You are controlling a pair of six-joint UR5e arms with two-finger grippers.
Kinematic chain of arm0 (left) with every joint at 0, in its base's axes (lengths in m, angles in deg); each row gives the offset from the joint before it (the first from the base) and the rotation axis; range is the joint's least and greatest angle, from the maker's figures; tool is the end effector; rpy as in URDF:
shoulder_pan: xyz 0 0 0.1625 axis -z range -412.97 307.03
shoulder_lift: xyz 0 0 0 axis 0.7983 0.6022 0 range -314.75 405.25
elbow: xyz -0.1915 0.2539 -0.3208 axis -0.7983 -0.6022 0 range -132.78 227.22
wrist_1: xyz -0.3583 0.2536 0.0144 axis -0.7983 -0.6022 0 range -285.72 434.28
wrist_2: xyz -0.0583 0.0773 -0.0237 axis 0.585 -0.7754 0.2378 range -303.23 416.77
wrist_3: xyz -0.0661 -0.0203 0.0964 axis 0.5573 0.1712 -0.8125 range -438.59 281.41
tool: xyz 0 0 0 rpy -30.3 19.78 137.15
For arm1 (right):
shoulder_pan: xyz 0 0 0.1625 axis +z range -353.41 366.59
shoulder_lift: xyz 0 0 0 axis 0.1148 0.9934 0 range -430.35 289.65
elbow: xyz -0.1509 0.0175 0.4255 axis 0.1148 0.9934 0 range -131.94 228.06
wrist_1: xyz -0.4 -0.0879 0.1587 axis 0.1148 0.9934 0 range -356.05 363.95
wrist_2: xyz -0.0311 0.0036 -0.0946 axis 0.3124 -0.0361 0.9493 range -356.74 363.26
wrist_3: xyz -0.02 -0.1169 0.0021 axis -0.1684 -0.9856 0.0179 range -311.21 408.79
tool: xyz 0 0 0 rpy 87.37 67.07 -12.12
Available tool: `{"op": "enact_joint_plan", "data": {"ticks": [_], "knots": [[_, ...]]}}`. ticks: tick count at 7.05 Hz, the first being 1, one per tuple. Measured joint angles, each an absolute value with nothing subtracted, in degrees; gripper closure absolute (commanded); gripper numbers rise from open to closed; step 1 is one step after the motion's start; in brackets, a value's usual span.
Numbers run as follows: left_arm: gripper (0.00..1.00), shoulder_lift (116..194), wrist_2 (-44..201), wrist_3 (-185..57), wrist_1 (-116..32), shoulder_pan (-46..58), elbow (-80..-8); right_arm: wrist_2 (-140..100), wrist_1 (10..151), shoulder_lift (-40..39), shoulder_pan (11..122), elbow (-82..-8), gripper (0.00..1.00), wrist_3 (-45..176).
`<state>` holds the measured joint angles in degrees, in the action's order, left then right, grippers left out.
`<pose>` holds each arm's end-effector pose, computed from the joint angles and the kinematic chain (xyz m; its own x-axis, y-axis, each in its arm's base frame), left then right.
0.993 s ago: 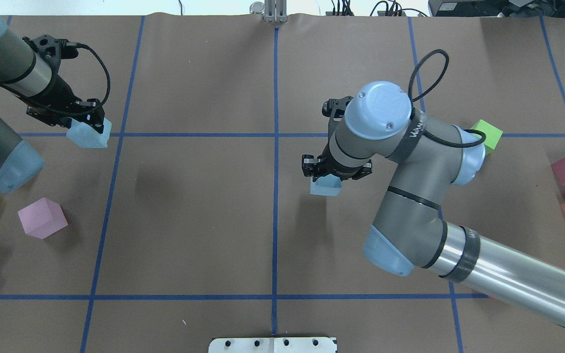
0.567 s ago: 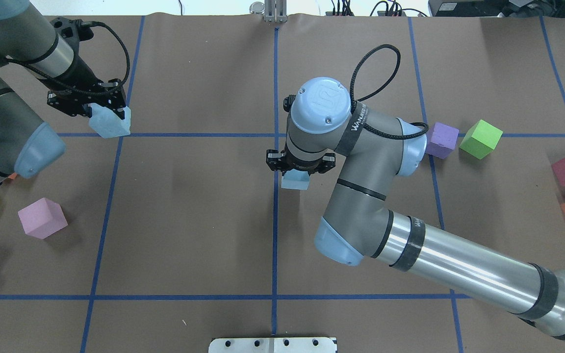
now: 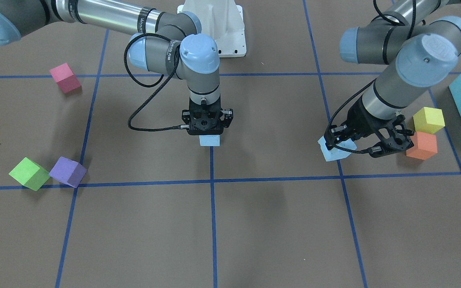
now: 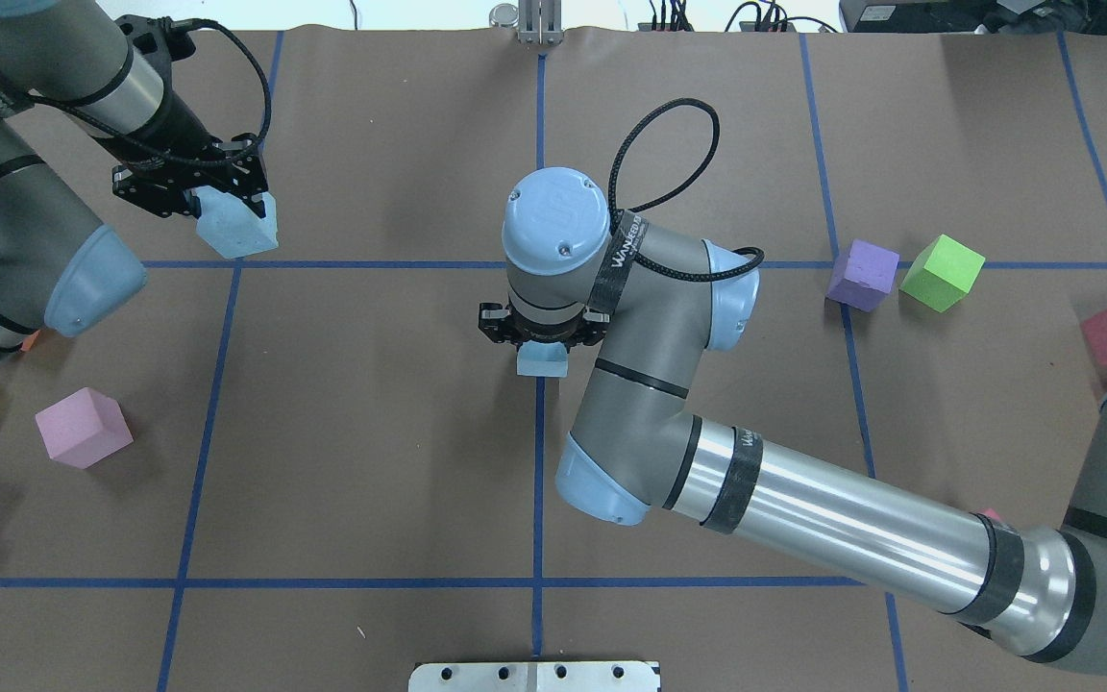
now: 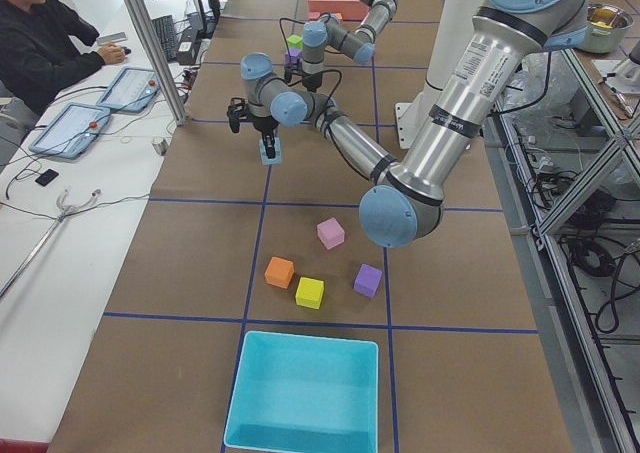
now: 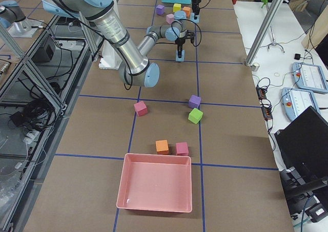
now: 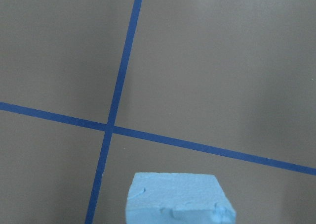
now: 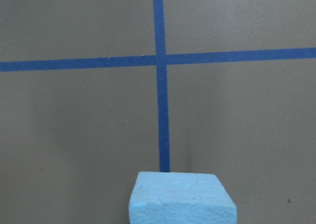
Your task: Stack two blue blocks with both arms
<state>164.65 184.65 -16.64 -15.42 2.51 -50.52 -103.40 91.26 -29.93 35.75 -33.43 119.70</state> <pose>0.3419 -0.6038 0.3186 0.6079 -0.2292 -0.7602 0.1767 0.9725 -0.1519 -0.6591 -0.4812 0.1935 0.6919 0.0272 0.7215 -0.0711 0.9970 0.0306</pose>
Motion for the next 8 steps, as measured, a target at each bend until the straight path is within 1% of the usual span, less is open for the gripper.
{"op": "enact_joint_plan", "data": {"ticks": [1, 3, 5, 6, 8], "knots": [[0.57, 165.34, 184.67, -16.11, -14.64, 2.47, -50.56, -103.29, 90.91, -30.12, 35.48, -32.54, 0.55, 119.7], [0.57, 166.66, 184.75, -14.0, -13.84, 2.36, -50.71, -103.19, 90.16, -30.22, 35.37, -31.78, 0.53, 119.71], [0.57, 167.98, 184.7, -10.99, -13.72, 1.1, -50.64, -103.17, 90.0, -30.32, 35.34, -31.69, 0.11, 119.68], [0.57, 168.77, 184.67, -9.32, -13.7, 0.5, -50.49, -103.19, 89.98, -30.4, 35.38, -31.71, 0.0, 119.54], [0.57, 170.67, 184.6, -6.66, -13.64, -0.49, -49.99, -104.04, 89.94, -30.57, 36.25, -32.08, 0.0, 119.28]]}}
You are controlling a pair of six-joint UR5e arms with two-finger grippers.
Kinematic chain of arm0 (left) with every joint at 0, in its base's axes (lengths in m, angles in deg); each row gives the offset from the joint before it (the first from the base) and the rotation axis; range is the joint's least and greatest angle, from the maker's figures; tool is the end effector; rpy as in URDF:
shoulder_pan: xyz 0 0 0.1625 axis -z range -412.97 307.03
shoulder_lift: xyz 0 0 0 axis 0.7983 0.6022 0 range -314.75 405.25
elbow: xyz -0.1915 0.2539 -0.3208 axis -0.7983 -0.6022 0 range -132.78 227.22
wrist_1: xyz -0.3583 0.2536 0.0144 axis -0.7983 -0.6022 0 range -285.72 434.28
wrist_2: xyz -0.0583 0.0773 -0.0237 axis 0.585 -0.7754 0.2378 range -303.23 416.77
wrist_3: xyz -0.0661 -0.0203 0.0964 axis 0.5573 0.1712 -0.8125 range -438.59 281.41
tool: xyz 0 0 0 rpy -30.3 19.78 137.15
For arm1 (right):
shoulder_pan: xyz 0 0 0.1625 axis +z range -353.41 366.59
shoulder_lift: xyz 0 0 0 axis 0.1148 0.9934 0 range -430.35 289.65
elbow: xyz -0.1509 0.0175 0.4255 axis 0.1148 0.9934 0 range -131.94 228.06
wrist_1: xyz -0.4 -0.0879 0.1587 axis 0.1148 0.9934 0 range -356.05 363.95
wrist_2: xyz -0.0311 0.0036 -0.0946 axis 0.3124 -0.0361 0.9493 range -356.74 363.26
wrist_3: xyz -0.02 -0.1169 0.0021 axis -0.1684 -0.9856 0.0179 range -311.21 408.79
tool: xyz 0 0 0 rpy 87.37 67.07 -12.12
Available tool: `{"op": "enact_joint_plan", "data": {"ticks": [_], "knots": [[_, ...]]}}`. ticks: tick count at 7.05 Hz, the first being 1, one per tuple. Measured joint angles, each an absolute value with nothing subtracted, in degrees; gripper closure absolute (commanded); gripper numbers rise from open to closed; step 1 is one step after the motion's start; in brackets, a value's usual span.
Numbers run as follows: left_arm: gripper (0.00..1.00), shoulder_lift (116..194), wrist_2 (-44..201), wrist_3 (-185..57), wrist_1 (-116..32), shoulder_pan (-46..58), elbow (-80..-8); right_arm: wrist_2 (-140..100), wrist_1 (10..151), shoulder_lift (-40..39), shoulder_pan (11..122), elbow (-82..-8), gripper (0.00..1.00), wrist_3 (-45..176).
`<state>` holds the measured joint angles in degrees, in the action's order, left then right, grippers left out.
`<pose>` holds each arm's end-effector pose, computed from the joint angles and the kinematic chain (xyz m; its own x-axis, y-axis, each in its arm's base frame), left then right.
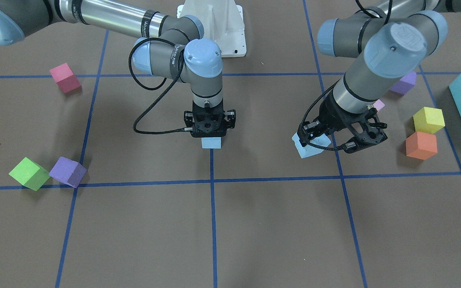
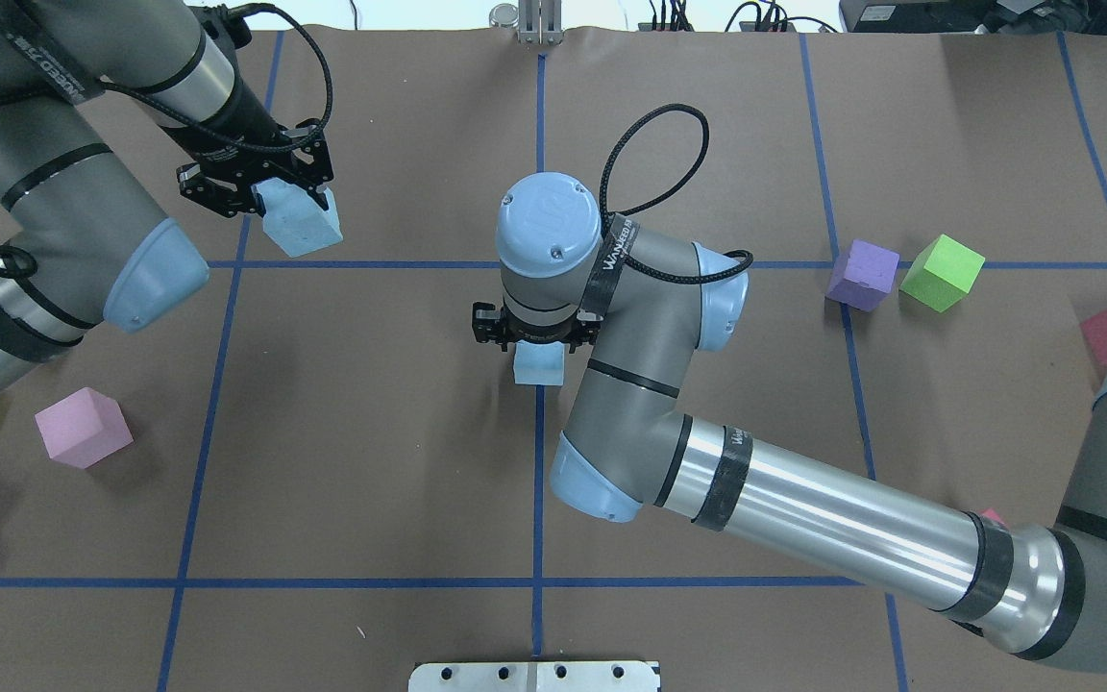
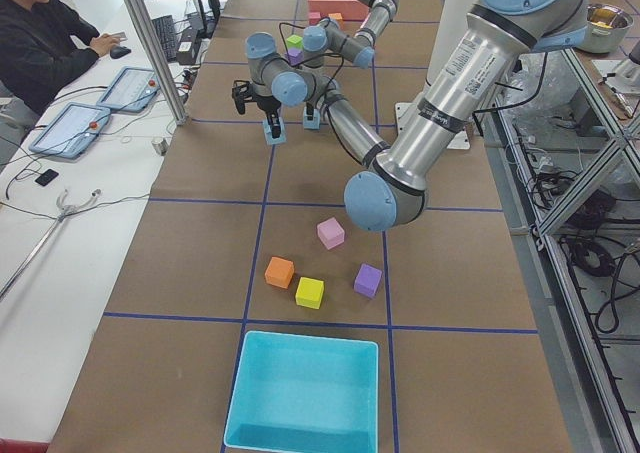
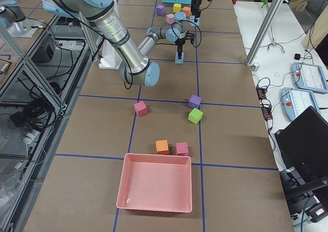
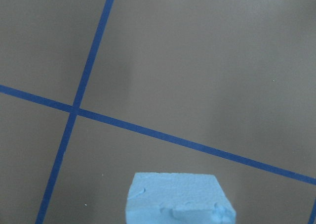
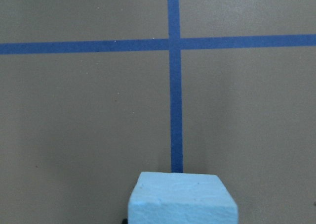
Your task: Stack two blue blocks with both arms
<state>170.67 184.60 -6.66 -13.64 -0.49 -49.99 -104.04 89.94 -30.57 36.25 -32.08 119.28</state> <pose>0.3822 -0.5971 0.2536 0.5588 -0.3259 -0.7626 0.2213 0.9448 -0.2416 -0.6611 -0.4891 0.1917 0.6828 0.0219 0.7303 -0.0674 0.9972 0.0332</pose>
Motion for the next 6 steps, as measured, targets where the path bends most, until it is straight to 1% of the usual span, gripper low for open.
{"op": "enact_joint_plan", "data": {"ticks": [2, 4, 6], "knots": [[0.57, 173.11, 184.54, -3.94, -13.62, -1.79, -49.03, -108.18, 90.17, -29.81, 39.26, -34.01, 0.0, 118.75], [0.57, 174.98, 183.87, -2.7, -13.63, -3.7, -48.11, -111.99, 90.54, -25.97, 42.82, -38.35, 0.0, 116.72], [0.57, 176.95, 179.49, -2.71, -13.69, -8.25, -47.93, -114.53, 90.9, -22.2, 46.07, -42.07, 0.0, 114.32]]}}
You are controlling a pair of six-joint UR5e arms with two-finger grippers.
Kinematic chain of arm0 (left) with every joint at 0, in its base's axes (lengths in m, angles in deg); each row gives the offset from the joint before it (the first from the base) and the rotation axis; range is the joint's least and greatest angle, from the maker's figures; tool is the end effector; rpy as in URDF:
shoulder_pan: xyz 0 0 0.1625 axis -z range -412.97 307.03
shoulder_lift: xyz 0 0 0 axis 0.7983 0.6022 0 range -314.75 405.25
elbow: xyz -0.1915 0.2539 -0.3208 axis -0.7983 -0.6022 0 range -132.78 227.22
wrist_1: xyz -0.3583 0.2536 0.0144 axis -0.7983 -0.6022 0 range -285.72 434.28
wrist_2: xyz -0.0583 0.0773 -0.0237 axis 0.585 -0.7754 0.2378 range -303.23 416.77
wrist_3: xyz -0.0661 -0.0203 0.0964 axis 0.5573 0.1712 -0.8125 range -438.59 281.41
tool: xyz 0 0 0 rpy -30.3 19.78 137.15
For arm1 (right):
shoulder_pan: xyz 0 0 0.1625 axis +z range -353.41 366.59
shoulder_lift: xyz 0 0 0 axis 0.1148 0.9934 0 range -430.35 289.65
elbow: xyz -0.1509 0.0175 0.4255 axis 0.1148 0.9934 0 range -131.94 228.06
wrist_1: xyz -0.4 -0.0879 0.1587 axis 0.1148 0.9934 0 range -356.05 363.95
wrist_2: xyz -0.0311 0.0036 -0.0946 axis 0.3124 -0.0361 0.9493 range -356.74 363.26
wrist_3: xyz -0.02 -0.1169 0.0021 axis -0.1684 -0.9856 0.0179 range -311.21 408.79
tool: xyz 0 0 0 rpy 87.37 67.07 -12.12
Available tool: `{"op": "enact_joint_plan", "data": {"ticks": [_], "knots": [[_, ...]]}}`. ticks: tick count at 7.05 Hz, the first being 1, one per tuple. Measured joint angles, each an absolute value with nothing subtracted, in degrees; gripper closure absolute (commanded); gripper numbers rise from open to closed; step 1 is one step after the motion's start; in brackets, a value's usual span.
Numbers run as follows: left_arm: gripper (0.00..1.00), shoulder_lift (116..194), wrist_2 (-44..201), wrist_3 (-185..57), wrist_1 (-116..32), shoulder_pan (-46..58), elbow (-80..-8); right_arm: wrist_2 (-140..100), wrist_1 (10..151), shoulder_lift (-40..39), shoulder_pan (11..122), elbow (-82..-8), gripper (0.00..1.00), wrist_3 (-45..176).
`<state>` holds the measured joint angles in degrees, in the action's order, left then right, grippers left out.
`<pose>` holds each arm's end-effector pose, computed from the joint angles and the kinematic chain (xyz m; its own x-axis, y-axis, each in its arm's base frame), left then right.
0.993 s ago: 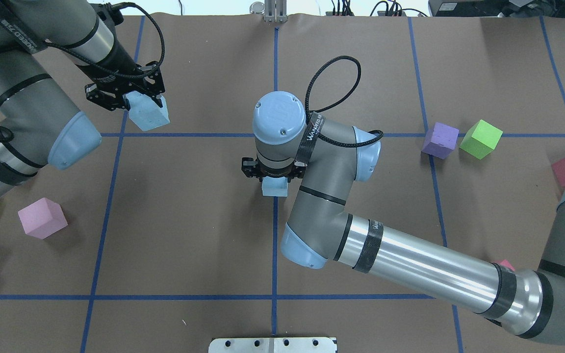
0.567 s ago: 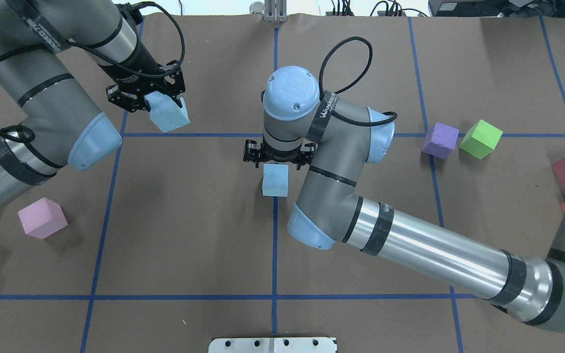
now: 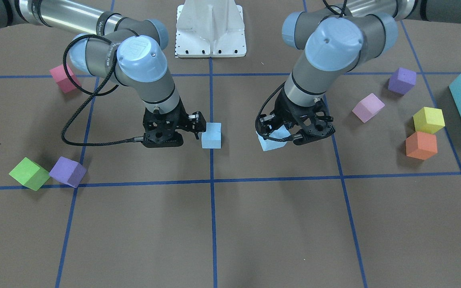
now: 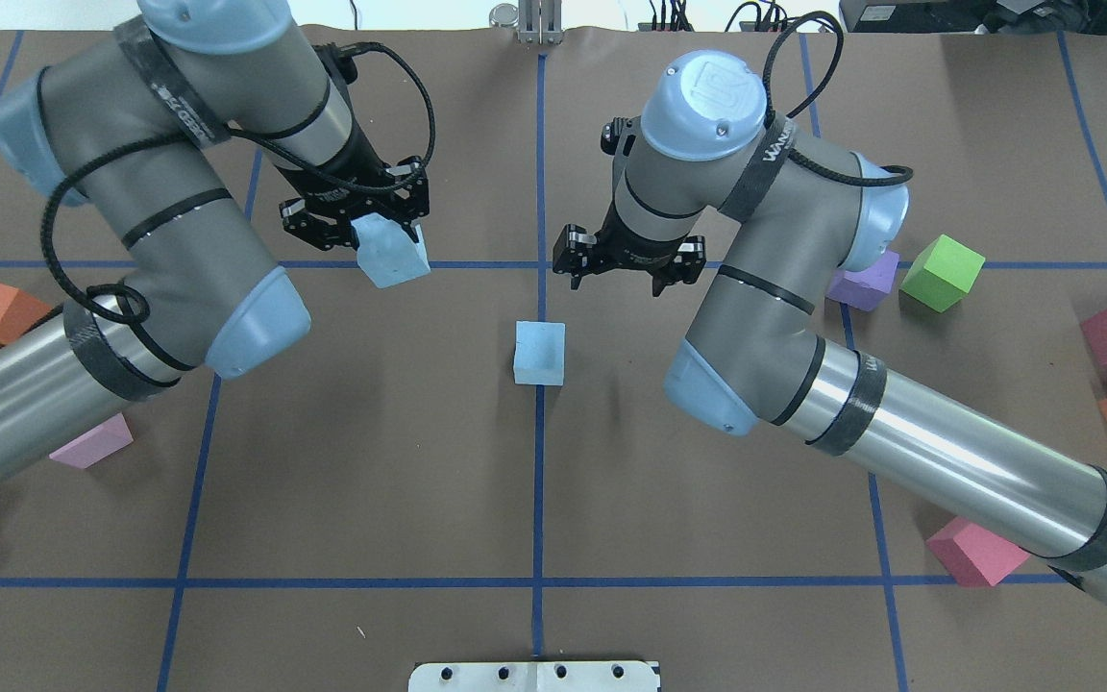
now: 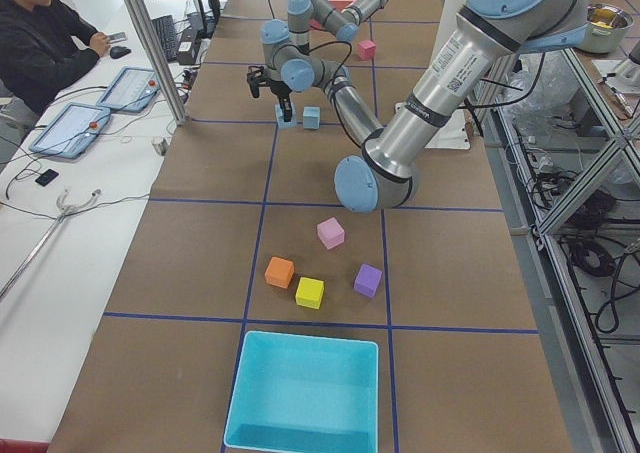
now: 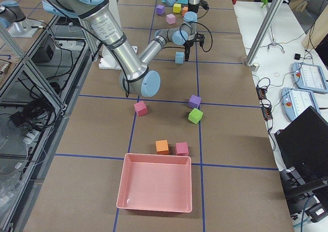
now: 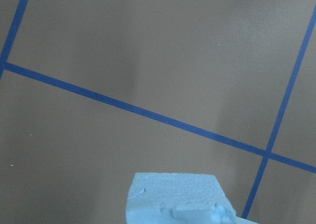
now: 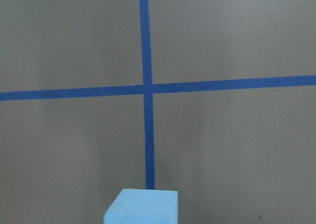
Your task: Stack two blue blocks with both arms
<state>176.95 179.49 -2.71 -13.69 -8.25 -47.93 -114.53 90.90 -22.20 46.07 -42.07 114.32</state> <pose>0.4684 -0.5612 0.1950 0.5671 -0.2731 -0.7771 0.1887 0.9614 -0.2001 -0.5349 -0.5415 0.2227 0.6238 0.0391 0.7806 -0.0542 0.9985 -0.0068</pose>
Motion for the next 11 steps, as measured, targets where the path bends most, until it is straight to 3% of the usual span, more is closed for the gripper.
{"op": "enact_joint_plan", "data": {"ticks": [4, 11], "knots": [[0.57, 185.0, 172.95, -7.17, -13.68, -13.85, -42.04, -116.84, 96.18, -20.0, 50.51, -46.32, 0.0, 107.57], [0.55, 187.62, 166.4, -12.84, -12.33, -20.76, -39.2, -119.32, 96.85, -18.71, 53.31, -47.25, 0.0, 105.27]]}}
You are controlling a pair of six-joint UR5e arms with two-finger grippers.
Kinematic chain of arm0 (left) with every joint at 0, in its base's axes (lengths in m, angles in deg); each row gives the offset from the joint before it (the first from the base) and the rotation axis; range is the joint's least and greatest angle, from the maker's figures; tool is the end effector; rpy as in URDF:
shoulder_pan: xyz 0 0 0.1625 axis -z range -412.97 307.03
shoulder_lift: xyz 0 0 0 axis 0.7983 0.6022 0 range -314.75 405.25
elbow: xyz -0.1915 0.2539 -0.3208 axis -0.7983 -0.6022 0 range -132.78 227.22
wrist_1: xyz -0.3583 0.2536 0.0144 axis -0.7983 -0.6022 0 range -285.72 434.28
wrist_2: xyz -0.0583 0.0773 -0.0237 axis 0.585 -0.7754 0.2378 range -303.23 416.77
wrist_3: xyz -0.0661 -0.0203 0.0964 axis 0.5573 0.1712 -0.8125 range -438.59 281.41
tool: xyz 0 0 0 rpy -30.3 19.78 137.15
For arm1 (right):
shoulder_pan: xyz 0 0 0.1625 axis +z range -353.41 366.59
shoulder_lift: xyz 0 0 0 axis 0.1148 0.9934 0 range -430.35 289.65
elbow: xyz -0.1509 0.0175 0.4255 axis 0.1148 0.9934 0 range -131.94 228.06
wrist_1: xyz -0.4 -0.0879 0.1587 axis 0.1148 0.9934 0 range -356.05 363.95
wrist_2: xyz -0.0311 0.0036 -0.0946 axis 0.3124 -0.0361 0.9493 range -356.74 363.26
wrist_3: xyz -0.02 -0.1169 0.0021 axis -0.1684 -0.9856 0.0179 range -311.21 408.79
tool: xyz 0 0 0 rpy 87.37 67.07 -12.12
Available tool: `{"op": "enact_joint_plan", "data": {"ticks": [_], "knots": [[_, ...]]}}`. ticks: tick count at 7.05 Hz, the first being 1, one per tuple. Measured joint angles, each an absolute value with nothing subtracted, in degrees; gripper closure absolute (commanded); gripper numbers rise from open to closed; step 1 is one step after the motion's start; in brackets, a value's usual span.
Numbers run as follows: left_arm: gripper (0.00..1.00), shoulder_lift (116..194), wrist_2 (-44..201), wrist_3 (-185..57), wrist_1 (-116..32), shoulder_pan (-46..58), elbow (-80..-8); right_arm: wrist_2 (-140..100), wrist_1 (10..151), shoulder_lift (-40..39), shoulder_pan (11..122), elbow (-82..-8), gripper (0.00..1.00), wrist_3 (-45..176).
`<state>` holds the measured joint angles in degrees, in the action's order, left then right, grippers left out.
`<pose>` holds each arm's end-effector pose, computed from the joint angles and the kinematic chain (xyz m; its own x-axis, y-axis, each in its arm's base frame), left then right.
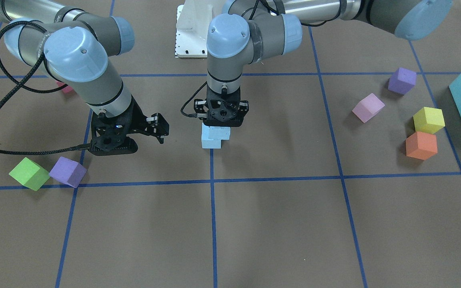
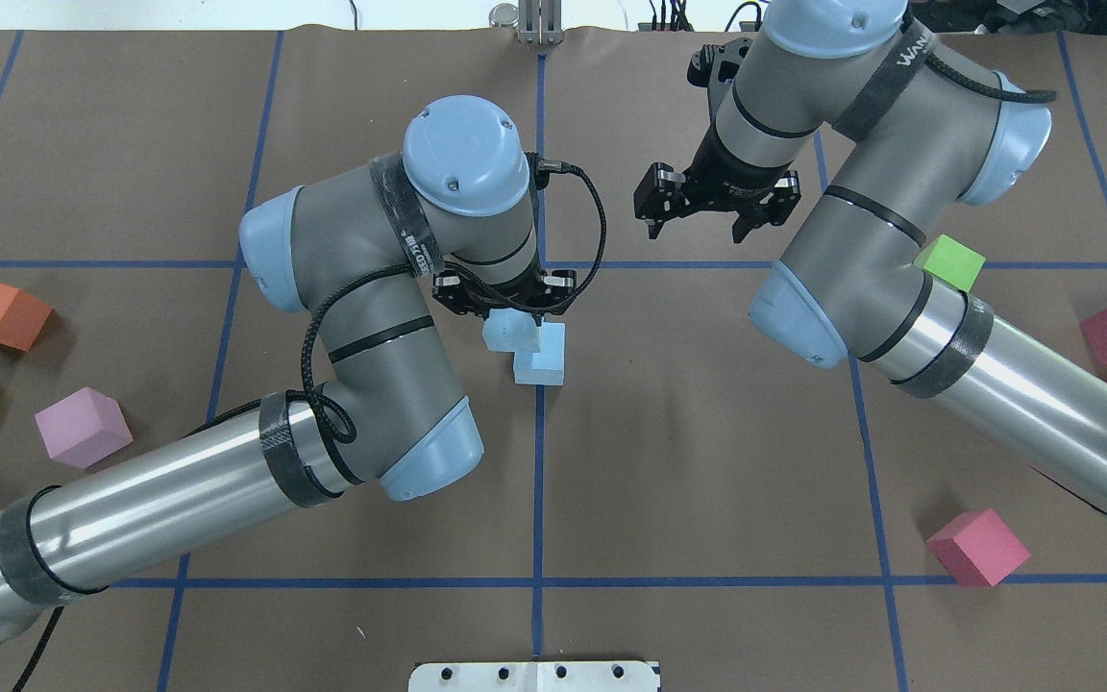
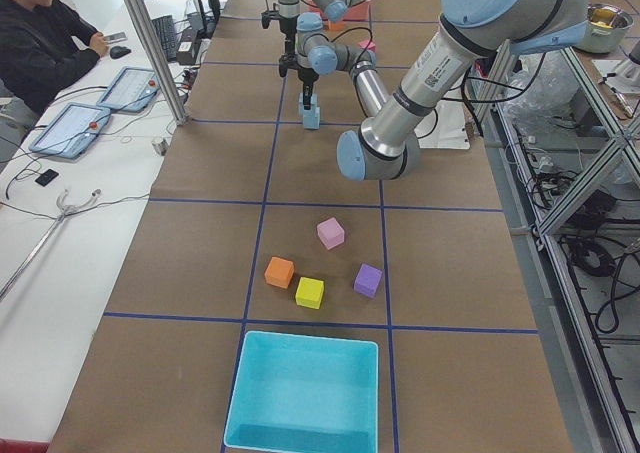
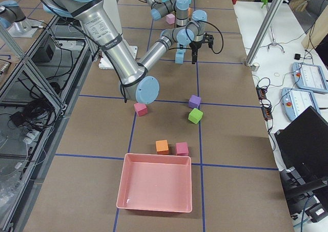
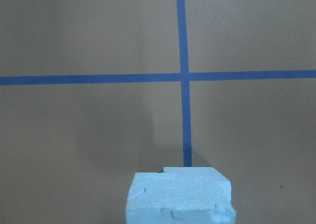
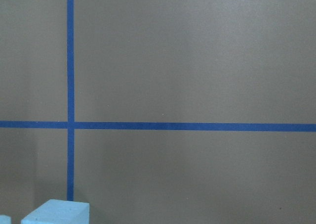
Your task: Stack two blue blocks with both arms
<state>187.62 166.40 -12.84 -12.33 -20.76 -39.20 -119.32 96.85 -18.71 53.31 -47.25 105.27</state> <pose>0.6127 -0.4964 0.1310 0.6647 0.0382 -0.7461 0.0294 0.9966 0.0772 -0.4458 -0.5744 0.2383 0.6383 -0.0009 0.7698 -0.0236 0.9995 0.0207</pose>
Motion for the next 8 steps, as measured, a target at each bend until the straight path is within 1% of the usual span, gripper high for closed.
{"op": "enact_joint_plan", "data": {"ticks": [3, 5, 6, 8], "knots": [[0.53, 189.2, 166.34, -12.39, -12.21, -21.46, -37.41, -119.27, 96.78, -18.46, 53.35, -47.29, 0.0, 105.21], [0.44, 189.1, 166.36, -12.28, -12.22, -21.53, -37.06, -119.26, 96.77, -18.41, 53.34, -47.36, 0.0, 105.21], [0.23, 189.01, 166.37, -12.25, -12.26, -21.56, -37.02, -119.25, 96.77, -18.41, 53.33, -47.36, 0.0, 105.21], [0.11, 188.98, 166.37, -12.22, -12.49, -21.59, -37.09, -119.2, 96.77, -18.4, 53.29, -47.33, 0.0, 105.21]]}}
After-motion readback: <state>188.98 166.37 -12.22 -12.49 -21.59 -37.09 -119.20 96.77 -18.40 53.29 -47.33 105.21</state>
